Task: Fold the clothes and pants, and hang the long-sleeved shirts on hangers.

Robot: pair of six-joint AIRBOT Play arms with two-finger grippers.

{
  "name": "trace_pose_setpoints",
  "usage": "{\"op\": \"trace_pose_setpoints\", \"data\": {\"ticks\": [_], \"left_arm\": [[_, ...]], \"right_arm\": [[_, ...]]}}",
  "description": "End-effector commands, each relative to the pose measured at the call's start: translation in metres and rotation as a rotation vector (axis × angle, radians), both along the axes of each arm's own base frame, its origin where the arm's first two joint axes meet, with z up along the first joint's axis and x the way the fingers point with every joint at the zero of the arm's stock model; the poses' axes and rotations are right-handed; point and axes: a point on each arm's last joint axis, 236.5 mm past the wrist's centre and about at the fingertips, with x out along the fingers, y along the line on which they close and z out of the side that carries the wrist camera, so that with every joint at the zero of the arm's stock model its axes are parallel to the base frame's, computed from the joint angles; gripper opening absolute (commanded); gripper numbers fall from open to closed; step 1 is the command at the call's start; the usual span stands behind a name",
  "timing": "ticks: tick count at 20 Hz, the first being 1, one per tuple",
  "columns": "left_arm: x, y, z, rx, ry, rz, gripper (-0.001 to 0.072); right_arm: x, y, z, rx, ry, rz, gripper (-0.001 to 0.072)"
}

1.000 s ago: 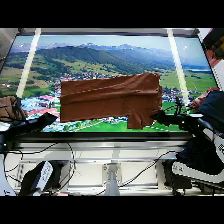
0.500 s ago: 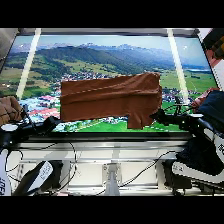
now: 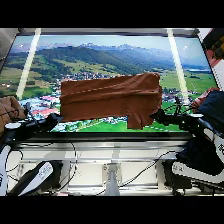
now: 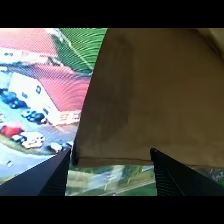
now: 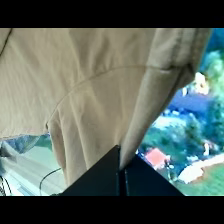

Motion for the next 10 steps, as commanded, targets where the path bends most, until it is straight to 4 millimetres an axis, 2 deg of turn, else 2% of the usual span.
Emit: {"op": "trace_pose_setpoints", "data": {"ticks": [1, 5, 6, 7, 10], "left_arm": [[0.0078, -0.0084, -0.0004, 0.031, -0.027, -0.026, 0.0544], [0.0103, -0.0125, -0.0012, 0.049, -0.035, -0.041, 0.0534], [0.0102, -0.0125, -0.0012, 0.049, -0.035, -0.041, 0.0479], [0.0102, -0.0125, -0.0012, 0.049, -0.035, -0.042, 0.0464], [0.0076, -0.0138, -0.002, 0.048, -0.028, -0.054, 0.048]], "right_arm": [[-0.0008, 0.0016, 0.0011, 0.006, 0.0, 0.005, 0.0014], [-0.0009, 0.002, 0.0014, 0.008, 0.0, 0.007, 0.0014], [-0.0009, 0.002, 0.0014, 0.008, 0.0, 0.007, 0.0015], [-0.001, 0.0021, 0.0015, 0.008, 0.0, 0.007, 0.0014], [-0.0014, 0.0027, 0.0019, 0.011, 0.001, 0.009, 0.0014]]}}
